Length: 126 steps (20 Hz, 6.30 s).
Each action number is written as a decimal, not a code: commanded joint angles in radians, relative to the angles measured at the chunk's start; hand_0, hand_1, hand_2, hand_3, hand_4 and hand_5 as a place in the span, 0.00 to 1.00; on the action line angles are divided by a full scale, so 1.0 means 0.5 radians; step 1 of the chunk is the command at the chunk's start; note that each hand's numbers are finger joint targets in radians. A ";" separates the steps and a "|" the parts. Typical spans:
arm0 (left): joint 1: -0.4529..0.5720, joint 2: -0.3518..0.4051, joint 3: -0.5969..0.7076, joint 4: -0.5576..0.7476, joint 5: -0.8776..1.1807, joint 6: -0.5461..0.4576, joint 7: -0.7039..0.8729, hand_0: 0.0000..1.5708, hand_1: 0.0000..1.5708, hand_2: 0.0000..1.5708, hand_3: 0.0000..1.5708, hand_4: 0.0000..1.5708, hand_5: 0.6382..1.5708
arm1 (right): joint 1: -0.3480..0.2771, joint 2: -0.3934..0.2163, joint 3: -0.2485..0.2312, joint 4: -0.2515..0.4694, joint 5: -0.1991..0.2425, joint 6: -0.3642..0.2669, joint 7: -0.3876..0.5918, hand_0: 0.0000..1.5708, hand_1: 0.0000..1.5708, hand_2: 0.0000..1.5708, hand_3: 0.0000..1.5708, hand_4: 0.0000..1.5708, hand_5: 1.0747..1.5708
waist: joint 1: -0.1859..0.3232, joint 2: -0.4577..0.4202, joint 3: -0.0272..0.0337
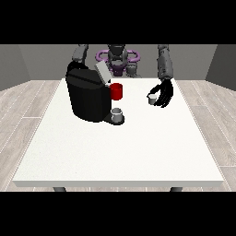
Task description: Insert the coffee pod into the coffee machine and close the lid
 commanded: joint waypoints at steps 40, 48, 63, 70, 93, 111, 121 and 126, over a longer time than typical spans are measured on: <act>-0.885 0.190 0.102 -0.062 -0.193 -0.382 0.029 0.68 0.68 0.78 0.78 0.33 1.00 | -0.220 -0.031 -0.037 0.159 -0.050 0.050 -0.008 0.00 0.00 0.00 0.00 0.31 1.00 | -0.187 0.008 -0.001; -1.102 0.261 0.185 -0.023 -0.155 -0.493 0.154 0.82 0.82 0.85 0.81 0.31 1.00 | -0.251 -0.033 -0.019 0.110 -0.009 0.019 -0.008 0.00 0.00 0.00 0.00 0.34 1.00 | -0.265 0.063 -0.001; -1.122 0.132 0.138 0.028 -0.250 -0.416 0.251 0.82 0.82 0.84 0.78 0.32 1.00 | -0.254 -0.101 -0.079 0.032 -0.086 0.093 0.064 0.00 0.00 0.00 0.00 0.33 1.00 | -0.325 0.082 0.000; -1.220 0.141 0.150 0.054 -0.265 -0.445 0.273 0.80 0.80 0.82 0.77 0.32 1.00 | -0.201 -0.001 -0.001 -0.009 -0.056 0.042 0.059 0.00 0.00 0.00 0.00 0.33 1.00 | -0.379 0.097 -0.001; -1.205 0.060 0.145 0.045 -0.283 -0.531 0.264 0.76 0.76 0.79 0.73 0.30 1.00 | -0.207 -0.121 -0.171 0.146 -0.143 0.104 -0.031 0.00 0.00 0.00 0.00 0.25 1.00 | -0.278 0.120 0.000; -1.225 0.198 0.136 0.048 -0.388 -0.500 0.113 0.65 0.65 0.69 0.58 0.23 1.00 | -0.188 -0.015 -0.069 0.095 -0.068 0.015 -0.140 0.00 0.00 0.00 0.00 0.26 1.00 | -0.279 0.211 0.000; -1.148 0.176 0.006 0.060 -0.520 -0.572 0.062 0.00 0.00 0.00 0.00 0.00 1.00 | -0.224 -0.062 -0.099 0.091 -0.070 0.009 -0.054 0.00 0.00 0.00 0.00 0.24 1.00 | -0.248 0.156 0.000; -1.162 0.123 0.029 0.054 -0.512 -0.596 0.155 0.00 0.00 0.00 0.00 0.00 1.00 | -0.132 0.001 -0.045 0.089 -0.047 -0.015 -0.066 0.00 0.00 0.00 0.00 0.23 1.00 | -0.265 0.026 0.000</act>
